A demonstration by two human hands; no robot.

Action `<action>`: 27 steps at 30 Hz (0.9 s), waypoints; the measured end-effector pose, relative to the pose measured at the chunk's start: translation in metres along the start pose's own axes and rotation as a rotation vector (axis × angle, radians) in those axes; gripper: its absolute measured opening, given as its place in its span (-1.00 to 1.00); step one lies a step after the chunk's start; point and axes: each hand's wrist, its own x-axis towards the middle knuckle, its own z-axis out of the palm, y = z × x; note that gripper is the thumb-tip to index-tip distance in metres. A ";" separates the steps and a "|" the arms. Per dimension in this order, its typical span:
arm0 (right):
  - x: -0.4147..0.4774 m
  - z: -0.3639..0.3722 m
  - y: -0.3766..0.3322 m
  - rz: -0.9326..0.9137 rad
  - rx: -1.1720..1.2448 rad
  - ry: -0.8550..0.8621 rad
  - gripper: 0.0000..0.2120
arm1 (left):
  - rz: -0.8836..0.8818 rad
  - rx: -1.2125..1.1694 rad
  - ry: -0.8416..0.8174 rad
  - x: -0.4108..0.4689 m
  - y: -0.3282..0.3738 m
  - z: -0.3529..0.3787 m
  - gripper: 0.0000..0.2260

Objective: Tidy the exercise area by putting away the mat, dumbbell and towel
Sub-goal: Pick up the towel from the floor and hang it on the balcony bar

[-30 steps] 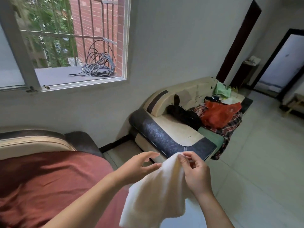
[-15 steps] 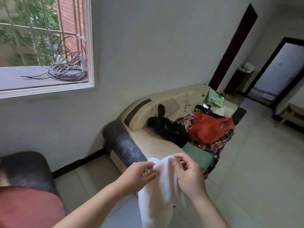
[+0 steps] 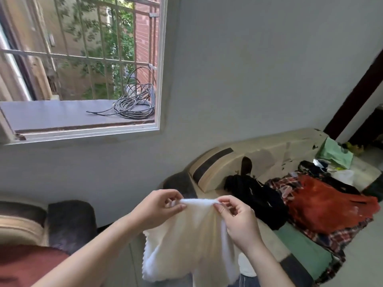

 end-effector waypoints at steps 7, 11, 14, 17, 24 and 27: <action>0.144 0.106 -0.041 -0.102 0.113 -0.171 -0.86 | -0.111 -0.038 0.049 0.080 -0.075 -0.102 -0.93; 0.226 0.165 -0.072 -0.169 0.130 -0.261 -0.88 | -0.121 0.014 0.113 0.133 -0.113 -0.169 -0.92; 0.284 0.199 -0.099 -0.238 0.169 -0.282 -0.92 | -0.113 0.038 0.202 0.169 -0.134 -0.216 -0.91; 0.342 0.229 -0.124 -0.302 0.182 -0.251 -0.91 | -0.085 0.041 0.305 0.200 -0.149 -0.255 -0.90; 0.475 0.287 -0.182 -0.459 0.221 -0.230 -0.97 | -0.076 0.089 0.379 0.274 -0.179 -0.341 -0.84; 0.529 0.306 -0.213 -0.561 0.250 -0.252 -0.91 | -0.051 0.116 0.449 0.307 -0.185 -0.378 -0.80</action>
